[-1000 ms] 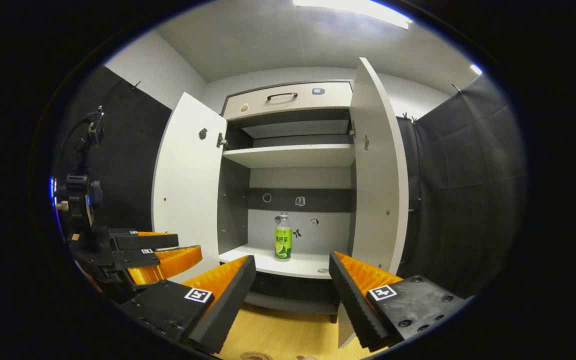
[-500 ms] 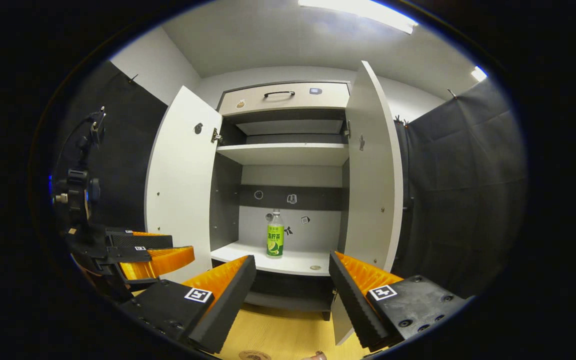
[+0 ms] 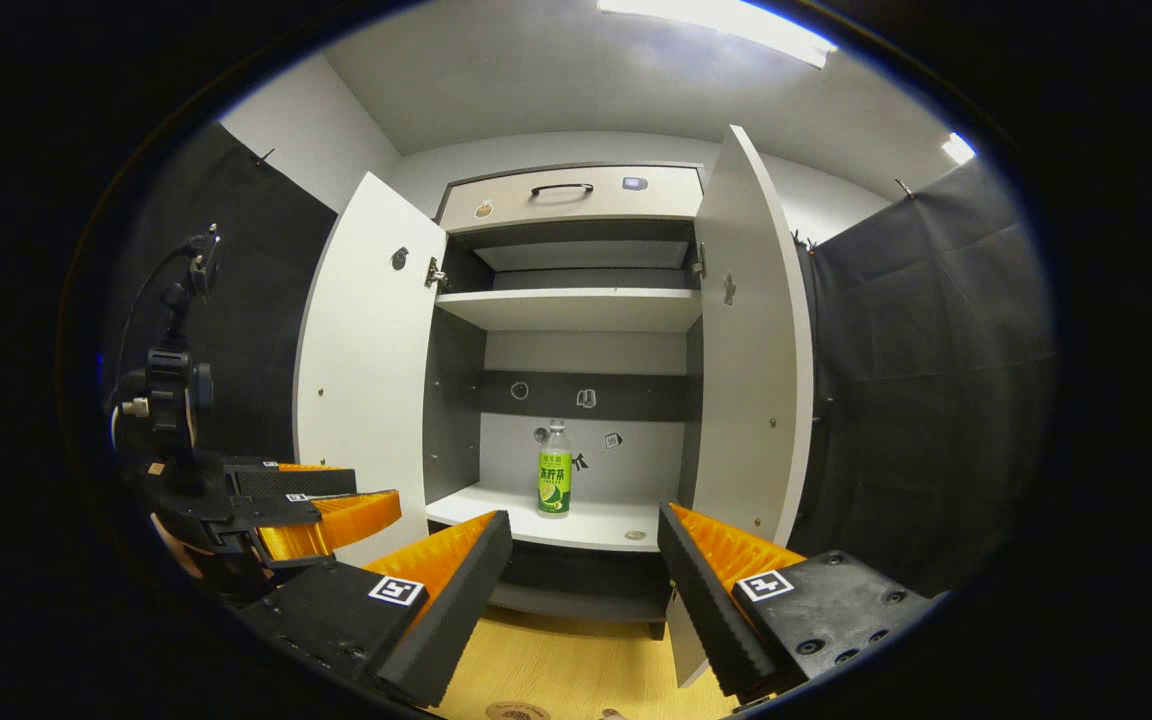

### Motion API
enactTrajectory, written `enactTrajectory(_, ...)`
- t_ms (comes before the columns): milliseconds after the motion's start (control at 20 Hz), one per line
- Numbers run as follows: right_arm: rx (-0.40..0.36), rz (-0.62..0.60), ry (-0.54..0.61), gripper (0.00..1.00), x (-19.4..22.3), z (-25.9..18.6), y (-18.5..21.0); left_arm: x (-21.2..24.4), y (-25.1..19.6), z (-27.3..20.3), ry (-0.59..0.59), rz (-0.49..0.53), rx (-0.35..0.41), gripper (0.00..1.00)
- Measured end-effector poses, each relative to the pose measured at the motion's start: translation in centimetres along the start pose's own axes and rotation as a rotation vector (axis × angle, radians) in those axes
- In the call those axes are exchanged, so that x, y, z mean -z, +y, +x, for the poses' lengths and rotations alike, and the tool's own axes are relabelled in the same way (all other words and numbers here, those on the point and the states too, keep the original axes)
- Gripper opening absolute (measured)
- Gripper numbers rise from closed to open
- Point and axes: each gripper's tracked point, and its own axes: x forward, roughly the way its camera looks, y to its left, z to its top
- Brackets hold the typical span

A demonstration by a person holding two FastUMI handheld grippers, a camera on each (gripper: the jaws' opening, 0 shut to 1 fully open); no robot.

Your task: Grasp the bottle in the cabinet with the left hand and place it on the coaster, then close the right door with the right hand and the left door with the left hand.

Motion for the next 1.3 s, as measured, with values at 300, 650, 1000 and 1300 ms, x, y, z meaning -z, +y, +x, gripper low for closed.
enactTrajectory(300,-0.037,-0.048,-0.016,0.97,0.6,2.4,-0.6,0.3,-0.7,4.5,0.003,-0.042,0.013,0.94)
enactTrajectory(650,-0.087,-0.065,-0.003,0.97,2.3,6.7,-2.0,0.2,-0.7,11.6,-0.009,-0.023,0.000,0.94)
enactTrajectory(1000,-0.157,-0.094,0.013,0.98,4.0,10.1,-2.3,0.4,0.5,21.4,-0.044,0.010,-0.029,0.94)
enactTrajectory(1300,-0.232,-0.133,0.053,0.98,6.6,13.0,-1.2,2.3,2.2,29.4,-0.029,0.044,-0.053,0.94)
